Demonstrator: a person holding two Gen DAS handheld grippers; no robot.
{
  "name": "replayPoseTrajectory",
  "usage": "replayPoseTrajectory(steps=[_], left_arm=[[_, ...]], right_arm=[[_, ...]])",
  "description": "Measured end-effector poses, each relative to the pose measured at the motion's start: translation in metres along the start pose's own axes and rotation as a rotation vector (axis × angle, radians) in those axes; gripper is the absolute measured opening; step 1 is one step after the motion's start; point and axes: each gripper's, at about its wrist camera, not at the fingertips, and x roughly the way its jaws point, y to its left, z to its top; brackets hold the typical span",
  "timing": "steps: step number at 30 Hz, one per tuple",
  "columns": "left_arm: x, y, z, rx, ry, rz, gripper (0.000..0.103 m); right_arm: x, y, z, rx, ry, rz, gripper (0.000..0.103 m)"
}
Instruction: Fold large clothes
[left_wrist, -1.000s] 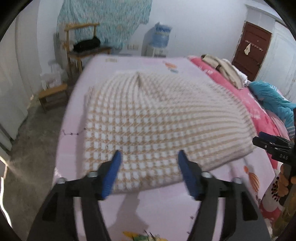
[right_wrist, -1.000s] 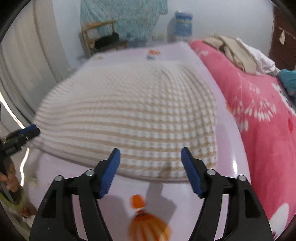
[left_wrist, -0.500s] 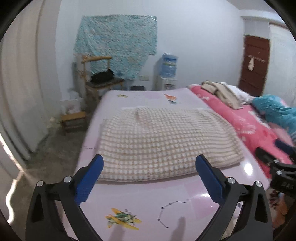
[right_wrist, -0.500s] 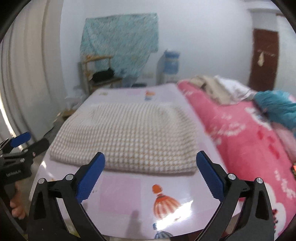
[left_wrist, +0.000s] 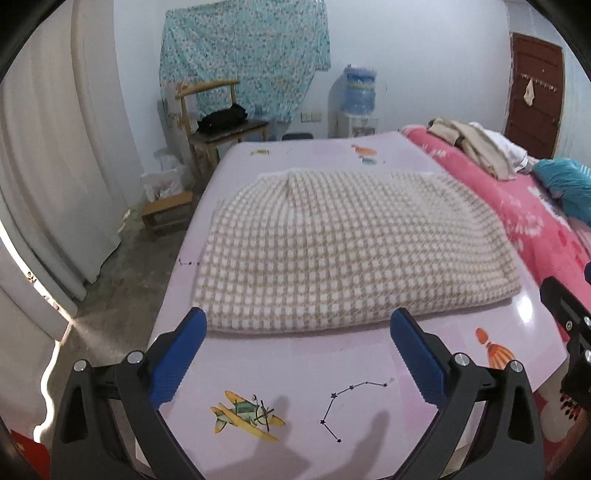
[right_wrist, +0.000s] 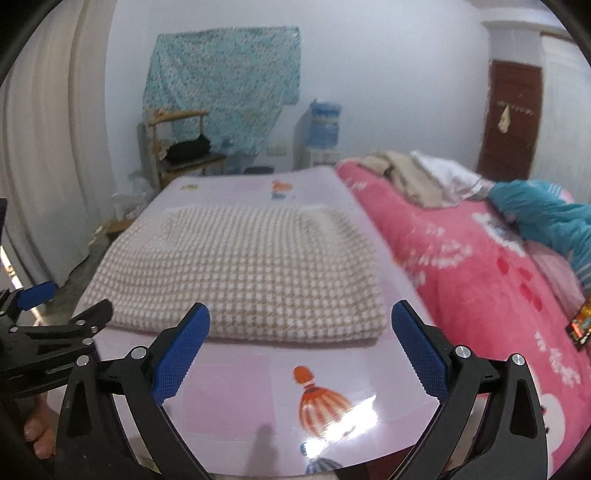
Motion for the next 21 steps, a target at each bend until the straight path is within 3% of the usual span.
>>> replayPoseTrajectory(steps=[9, 21], left_arm=[[0.022, -0.005, -0.007, -0.024, 0.099, 0.021, 0.098], [0.034, -0.014, -0.01, -0.012, 0.172, 0.033, 0.098]], right_arm=[[0.029, -0.002, -0.007, 0.027, 0.125, -0.006, 0.095], [0.048, 0.003, -0.013, 0.032, 0.21, 0.012, 0.095]])
